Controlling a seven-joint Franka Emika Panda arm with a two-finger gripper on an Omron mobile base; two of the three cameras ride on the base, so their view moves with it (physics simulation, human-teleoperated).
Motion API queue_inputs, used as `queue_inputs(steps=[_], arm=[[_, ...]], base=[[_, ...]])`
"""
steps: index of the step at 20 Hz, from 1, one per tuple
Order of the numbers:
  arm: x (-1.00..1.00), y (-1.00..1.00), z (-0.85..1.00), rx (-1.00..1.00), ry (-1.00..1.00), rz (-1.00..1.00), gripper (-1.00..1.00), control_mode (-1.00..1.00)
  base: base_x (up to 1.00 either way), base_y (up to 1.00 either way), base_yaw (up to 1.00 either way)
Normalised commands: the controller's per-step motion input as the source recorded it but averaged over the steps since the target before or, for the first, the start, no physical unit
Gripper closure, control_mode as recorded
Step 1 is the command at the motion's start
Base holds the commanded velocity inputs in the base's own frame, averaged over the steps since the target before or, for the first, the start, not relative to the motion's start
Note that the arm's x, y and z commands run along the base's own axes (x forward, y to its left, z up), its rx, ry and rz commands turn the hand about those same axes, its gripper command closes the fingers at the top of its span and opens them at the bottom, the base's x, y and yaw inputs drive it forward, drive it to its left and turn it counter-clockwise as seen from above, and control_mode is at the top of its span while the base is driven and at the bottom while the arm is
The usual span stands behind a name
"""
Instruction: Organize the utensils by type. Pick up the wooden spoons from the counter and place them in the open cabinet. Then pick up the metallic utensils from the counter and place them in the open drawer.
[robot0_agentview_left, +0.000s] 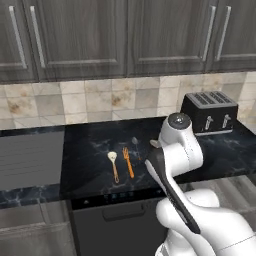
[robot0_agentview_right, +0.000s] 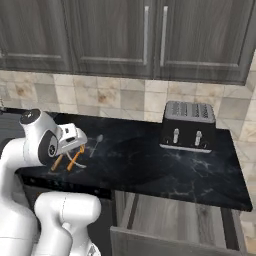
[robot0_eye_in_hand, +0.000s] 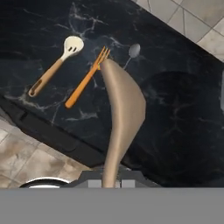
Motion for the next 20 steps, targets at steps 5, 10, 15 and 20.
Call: queue_inputs(steps=[5,10,15,20], arm=[[0.00,0.00,0.00,0.00,0.00,0.00,1.00,1.00],[0.00,0.00,0.00,0.00,0.00,0.00,1.00,1.00],[0.00,0.00,0.00,0.00,0.00,0.00,1.00,1.00],[0.00,0.00,0.00,0.00,0.00,0.00,1.00,1.00]], base=[[-0.50,-0.40,0.33],[-0.29,-0.26,0.68],[-0.18,-0.18,0.95],[-0.01,-0.11,0.76]])
